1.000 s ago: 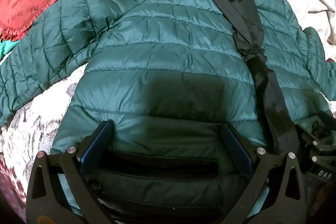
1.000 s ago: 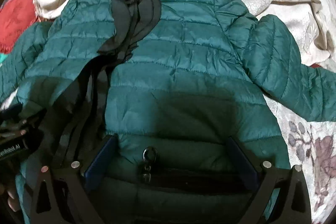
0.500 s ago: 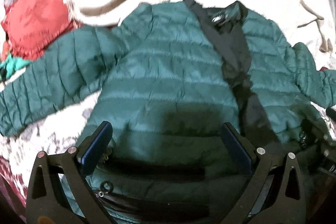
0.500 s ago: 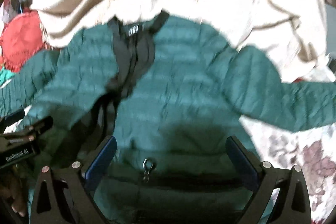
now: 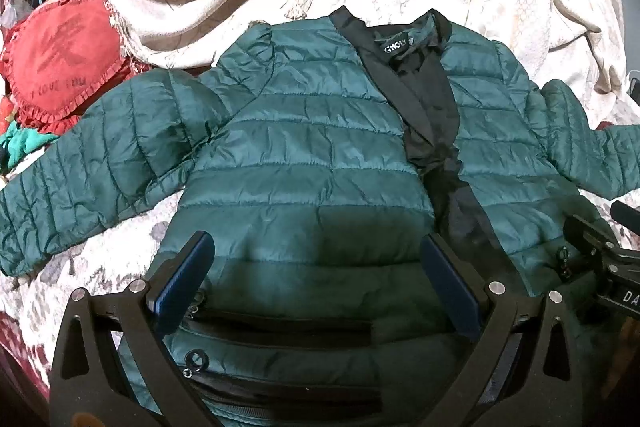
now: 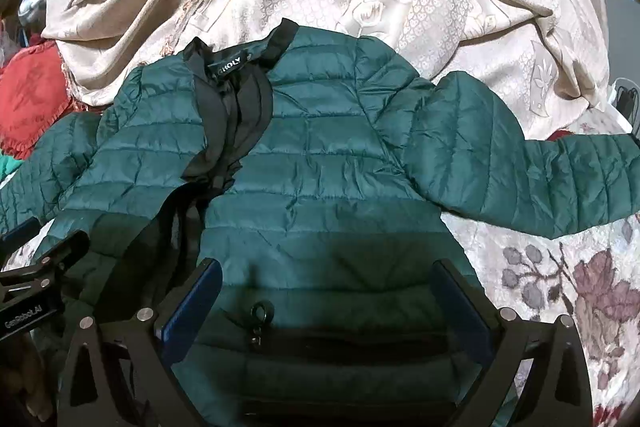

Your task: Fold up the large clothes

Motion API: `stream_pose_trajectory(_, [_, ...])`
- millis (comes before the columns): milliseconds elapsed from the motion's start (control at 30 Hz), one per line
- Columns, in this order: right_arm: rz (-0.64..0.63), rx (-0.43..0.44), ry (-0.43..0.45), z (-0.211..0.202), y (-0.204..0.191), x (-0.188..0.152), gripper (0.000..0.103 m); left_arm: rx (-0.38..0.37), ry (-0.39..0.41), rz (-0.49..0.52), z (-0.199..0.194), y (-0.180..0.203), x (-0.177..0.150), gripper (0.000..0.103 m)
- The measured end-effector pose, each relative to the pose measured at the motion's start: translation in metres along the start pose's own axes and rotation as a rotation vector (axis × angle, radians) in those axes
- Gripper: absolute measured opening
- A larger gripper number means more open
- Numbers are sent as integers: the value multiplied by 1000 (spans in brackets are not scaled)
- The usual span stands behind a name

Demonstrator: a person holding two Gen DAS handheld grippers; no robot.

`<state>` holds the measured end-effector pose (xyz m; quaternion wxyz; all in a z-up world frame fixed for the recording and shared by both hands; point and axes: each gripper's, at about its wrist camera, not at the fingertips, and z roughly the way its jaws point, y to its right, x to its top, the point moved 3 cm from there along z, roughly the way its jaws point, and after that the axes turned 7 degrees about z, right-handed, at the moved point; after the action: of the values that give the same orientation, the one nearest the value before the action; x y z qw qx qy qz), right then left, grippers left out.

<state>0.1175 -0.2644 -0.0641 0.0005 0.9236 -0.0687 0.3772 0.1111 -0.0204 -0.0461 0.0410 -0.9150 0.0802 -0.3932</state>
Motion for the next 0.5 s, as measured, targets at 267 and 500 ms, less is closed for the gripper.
stream_pose_trajectory(267, [0,1,-4,0,0,-1,103,-10,-25,-5,4,1,-2,103])
stream_pose_trajectory(500, [0,3,-3,0,-1,-1,103,-20,-41,1,8,2,-3,103])
